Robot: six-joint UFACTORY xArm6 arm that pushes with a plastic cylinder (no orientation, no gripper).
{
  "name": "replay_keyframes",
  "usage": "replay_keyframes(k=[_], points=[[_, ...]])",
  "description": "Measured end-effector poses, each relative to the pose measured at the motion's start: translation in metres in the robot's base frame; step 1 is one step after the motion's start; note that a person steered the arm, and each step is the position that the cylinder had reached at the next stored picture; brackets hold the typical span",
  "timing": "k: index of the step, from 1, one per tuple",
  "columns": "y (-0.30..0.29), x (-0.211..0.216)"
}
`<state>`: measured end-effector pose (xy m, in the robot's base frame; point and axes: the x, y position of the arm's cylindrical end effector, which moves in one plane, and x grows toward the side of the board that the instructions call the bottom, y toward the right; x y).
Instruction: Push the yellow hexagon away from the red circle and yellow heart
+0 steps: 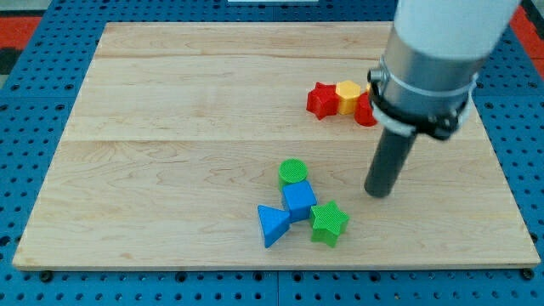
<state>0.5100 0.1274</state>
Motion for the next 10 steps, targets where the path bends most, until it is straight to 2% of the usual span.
replay_keyframes(k=[2,4,7,10], points=[[0.047,-0.085],[0.048,-0.134],[-0.043,-0.137],[-0.051,-0.106]])
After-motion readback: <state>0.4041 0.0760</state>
